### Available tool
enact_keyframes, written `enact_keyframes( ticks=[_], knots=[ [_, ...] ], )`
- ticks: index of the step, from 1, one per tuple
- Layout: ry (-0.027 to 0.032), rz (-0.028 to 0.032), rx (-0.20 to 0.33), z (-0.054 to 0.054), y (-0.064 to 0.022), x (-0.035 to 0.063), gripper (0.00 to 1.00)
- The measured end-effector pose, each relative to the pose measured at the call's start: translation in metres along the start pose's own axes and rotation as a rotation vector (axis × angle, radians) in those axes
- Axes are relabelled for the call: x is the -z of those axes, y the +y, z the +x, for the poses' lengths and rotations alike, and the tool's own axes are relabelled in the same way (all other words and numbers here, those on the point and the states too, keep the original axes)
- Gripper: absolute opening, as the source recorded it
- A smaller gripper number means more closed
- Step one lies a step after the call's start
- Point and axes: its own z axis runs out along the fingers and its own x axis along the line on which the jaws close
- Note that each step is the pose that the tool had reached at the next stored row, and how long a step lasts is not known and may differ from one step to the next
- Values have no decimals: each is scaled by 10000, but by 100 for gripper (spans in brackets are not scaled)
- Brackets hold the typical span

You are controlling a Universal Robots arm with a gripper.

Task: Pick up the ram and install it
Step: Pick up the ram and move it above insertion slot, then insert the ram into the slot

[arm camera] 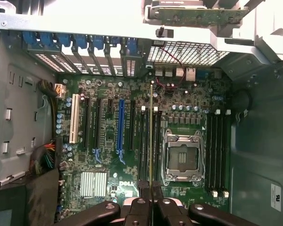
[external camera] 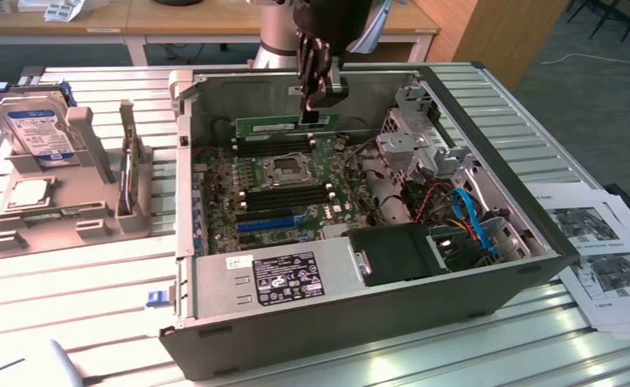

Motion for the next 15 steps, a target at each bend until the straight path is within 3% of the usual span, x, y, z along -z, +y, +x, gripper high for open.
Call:
enact_keyframes(
  ticks=[15],
  knots=[
    [-4, 2, -1, 0, -1, -11, 12]
  ],
)
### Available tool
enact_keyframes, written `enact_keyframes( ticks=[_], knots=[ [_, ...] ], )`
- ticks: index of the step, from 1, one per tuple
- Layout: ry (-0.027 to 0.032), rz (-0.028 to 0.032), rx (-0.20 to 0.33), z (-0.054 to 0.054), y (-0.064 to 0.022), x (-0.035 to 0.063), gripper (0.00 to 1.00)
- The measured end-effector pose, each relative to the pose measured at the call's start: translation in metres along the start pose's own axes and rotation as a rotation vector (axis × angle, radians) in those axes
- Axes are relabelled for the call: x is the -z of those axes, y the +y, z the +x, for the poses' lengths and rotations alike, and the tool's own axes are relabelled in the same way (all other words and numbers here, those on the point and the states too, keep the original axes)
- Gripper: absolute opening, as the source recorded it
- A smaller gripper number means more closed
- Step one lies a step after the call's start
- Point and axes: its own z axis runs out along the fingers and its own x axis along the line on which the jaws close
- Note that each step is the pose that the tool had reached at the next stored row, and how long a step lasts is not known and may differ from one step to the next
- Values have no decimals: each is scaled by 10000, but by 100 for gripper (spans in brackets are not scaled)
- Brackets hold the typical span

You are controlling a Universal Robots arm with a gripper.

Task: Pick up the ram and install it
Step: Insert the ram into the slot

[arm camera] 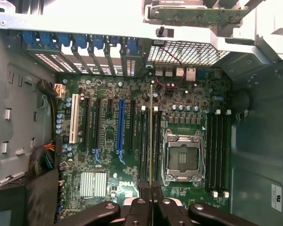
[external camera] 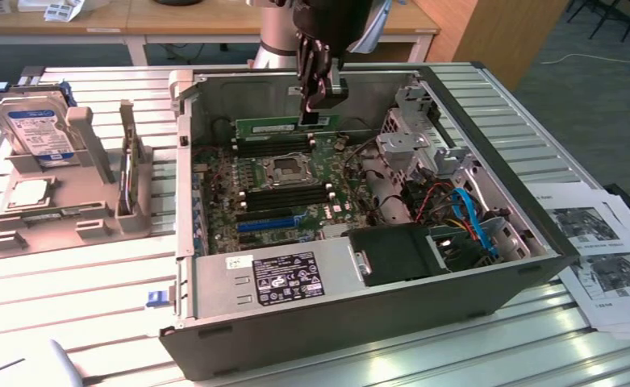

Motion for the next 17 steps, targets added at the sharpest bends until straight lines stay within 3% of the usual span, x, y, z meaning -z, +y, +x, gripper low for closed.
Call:
enact_keyframes(
  ticks=[17],
  knots=[
    [2, 5, 1, 13, -15, -254, 12]
  ],
)
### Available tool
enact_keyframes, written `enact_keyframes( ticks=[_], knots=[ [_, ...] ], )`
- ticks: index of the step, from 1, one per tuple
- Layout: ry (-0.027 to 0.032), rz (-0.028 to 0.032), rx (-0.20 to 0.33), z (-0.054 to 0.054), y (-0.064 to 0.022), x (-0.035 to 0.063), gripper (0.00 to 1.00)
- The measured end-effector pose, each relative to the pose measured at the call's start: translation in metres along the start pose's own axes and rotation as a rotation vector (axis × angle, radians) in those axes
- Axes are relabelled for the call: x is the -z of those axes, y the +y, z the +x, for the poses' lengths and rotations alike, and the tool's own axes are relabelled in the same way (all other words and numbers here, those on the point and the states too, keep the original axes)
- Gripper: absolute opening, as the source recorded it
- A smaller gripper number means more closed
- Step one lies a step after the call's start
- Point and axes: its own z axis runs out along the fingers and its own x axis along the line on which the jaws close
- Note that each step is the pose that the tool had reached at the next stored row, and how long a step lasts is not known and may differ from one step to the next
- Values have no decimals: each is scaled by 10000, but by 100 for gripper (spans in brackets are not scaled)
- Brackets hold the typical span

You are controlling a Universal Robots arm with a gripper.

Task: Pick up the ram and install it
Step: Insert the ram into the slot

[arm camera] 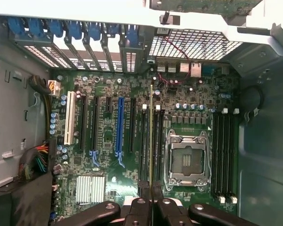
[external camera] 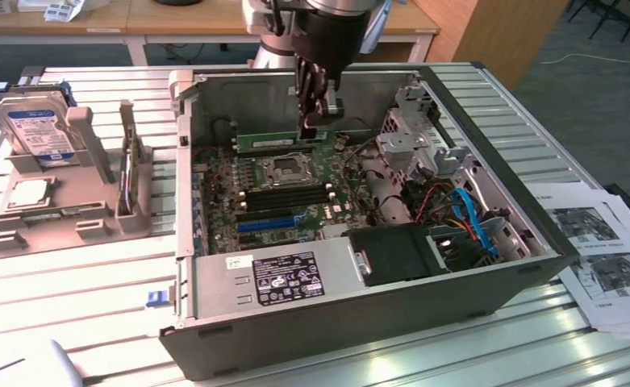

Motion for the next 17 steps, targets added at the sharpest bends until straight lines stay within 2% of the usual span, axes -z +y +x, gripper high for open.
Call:
enact_keyframes(
  ticks=[17],
  knots=[
    [0, 18, 1, 15, -17, -293, 12]
  ],
)
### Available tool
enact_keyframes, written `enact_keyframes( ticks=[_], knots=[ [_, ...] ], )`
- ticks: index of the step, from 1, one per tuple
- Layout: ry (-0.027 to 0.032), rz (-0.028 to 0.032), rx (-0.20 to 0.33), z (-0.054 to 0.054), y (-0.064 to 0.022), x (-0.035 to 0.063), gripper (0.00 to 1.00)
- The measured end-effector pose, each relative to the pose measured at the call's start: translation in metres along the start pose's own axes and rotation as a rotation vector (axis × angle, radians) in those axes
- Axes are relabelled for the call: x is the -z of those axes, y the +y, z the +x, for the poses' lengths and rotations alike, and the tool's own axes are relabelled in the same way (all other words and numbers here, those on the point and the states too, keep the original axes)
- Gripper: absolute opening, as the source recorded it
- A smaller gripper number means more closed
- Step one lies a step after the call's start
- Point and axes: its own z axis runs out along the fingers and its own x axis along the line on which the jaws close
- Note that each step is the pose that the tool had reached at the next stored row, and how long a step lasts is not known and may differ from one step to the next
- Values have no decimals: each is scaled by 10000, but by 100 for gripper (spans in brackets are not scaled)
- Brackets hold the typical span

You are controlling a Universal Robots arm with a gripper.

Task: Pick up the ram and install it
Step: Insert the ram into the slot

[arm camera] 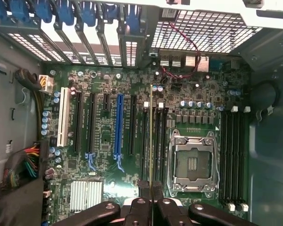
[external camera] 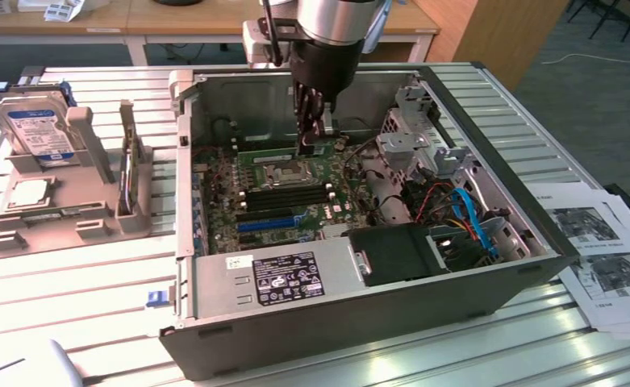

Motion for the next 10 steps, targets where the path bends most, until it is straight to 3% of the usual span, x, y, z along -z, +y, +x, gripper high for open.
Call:
enact_keyframes(
  ticks=[10],
  knots=[
    [1, 15, 1, 9, -10, -173, 12]
  ],
)
